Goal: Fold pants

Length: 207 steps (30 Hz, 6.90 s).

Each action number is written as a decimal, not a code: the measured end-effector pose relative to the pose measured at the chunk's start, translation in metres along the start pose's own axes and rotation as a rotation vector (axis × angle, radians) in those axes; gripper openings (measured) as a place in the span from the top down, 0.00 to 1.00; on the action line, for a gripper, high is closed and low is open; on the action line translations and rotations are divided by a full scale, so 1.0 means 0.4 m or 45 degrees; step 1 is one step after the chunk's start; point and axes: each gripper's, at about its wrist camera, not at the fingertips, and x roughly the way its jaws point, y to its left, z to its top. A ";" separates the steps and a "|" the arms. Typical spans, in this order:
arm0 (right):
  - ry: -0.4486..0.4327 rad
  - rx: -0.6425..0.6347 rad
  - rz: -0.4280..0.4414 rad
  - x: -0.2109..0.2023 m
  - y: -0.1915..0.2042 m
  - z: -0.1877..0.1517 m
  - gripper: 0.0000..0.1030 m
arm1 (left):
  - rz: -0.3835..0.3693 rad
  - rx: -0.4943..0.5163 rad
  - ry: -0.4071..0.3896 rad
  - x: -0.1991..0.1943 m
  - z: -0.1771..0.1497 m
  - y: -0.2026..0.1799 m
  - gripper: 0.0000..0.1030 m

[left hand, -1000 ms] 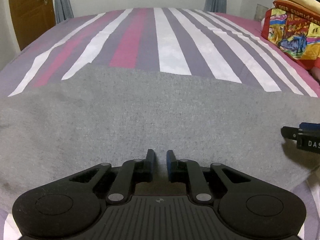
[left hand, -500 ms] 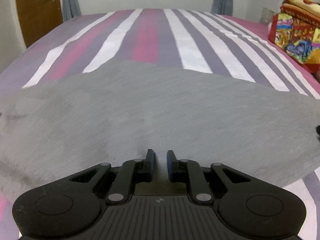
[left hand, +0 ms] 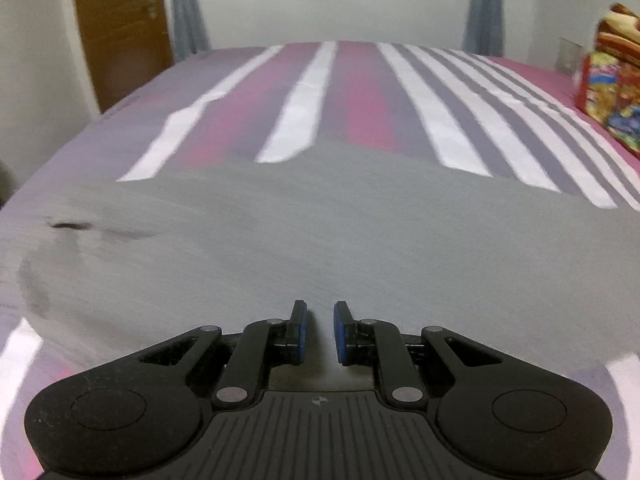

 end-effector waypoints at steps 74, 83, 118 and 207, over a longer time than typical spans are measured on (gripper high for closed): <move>-0.099 0.551 0.028 -0.007 -0.207 0.009 0.90 | -0.237 0.078 0.130 0.033 0.009 -0.291 0.84; -0.221 0.368 0.231 -0.074 -0.015 0.121 0.90 | -0.254 -0.023 0.099 0.006 0.019 -0.202 0.84; -0.085 0.259 0.522 -0.074 0.127 0.012 0.30 | -0.717 -0.751 0.342 0.146 -0.041 -0.096 0.58; 0.091 -0.404 0.308 0.088 0.507 -0.025 0.36 | -0.321 -0.029 0.137 0.072 0.023 -0.090 0.62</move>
